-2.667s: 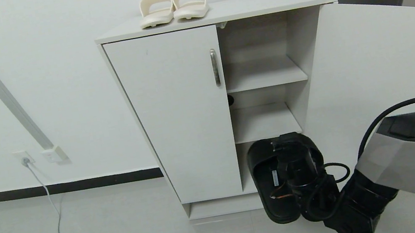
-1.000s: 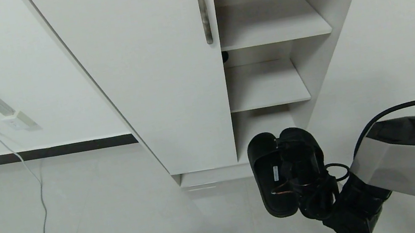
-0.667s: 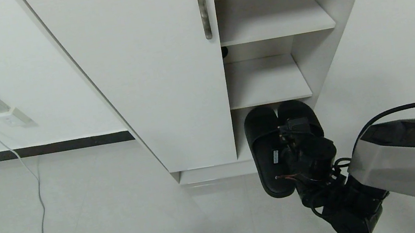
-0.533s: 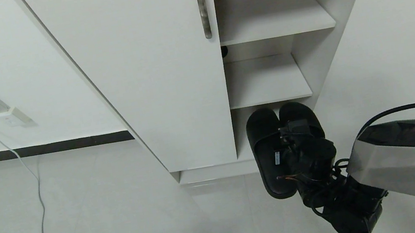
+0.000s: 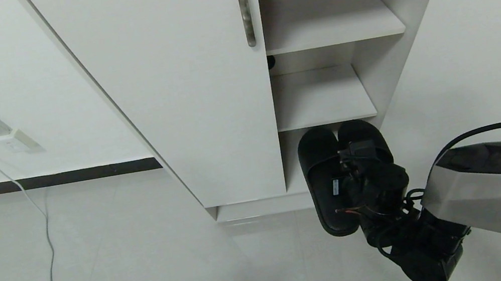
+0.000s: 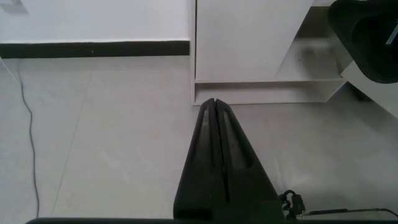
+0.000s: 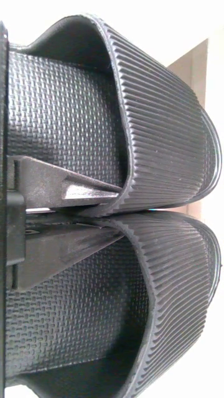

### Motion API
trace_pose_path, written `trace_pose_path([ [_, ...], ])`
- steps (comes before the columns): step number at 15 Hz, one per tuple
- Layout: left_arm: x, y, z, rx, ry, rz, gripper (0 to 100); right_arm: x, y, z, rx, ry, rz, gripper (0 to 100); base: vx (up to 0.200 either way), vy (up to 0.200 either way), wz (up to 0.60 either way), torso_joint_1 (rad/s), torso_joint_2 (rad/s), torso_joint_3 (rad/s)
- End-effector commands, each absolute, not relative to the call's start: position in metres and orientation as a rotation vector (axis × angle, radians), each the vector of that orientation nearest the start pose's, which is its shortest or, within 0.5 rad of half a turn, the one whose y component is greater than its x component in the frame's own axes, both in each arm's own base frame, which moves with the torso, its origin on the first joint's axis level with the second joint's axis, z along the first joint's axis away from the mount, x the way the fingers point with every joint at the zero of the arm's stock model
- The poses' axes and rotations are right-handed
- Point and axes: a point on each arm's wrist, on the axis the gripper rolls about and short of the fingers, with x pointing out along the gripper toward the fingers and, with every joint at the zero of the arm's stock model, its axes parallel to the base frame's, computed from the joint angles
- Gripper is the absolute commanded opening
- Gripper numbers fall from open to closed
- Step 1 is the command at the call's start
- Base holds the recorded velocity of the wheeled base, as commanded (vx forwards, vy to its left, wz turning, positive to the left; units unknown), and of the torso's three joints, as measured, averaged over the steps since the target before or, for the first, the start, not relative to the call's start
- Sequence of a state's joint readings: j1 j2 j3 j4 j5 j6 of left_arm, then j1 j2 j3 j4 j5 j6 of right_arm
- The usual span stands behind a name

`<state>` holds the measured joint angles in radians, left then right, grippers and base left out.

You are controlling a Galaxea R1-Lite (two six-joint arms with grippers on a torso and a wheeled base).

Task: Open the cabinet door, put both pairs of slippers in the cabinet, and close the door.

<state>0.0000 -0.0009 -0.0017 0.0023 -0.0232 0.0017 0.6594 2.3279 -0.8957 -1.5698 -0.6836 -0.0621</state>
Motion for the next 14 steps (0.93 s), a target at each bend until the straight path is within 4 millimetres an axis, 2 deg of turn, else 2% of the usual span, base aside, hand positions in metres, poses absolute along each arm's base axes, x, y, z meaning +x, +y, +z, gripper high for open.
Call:
trace_pose_path([
  [1, -0.0229, -0.0005, 0.0757, 0.002, 0.0, -0.023, 0, 0.3249, 0.2348, 0.0736, 0.031, -0.117, -0.027, 0, 0.0, 0.0, 0.0, 0.0, 0.0, 0.0],
  [11, -0.0229, -0.0005, 0.0757, 0.002, 0.0, -0.021, 0, 0.3246, 0.234, 0.081, 0.041, -0.133, -0.02, 0, 0.2, 0.0, 0.0, 0.001, 0.0, 0.003],
  [14, -0.0229, -0.0005, 0.0757, 0.002, 0.0, -0.021, 0, 0.3335, 0.232, 0.0826, 0.037, -0.135, -0.01, 0, 0.0, 0.0, 0.0, 0.0, 0.0, 0.0],
])
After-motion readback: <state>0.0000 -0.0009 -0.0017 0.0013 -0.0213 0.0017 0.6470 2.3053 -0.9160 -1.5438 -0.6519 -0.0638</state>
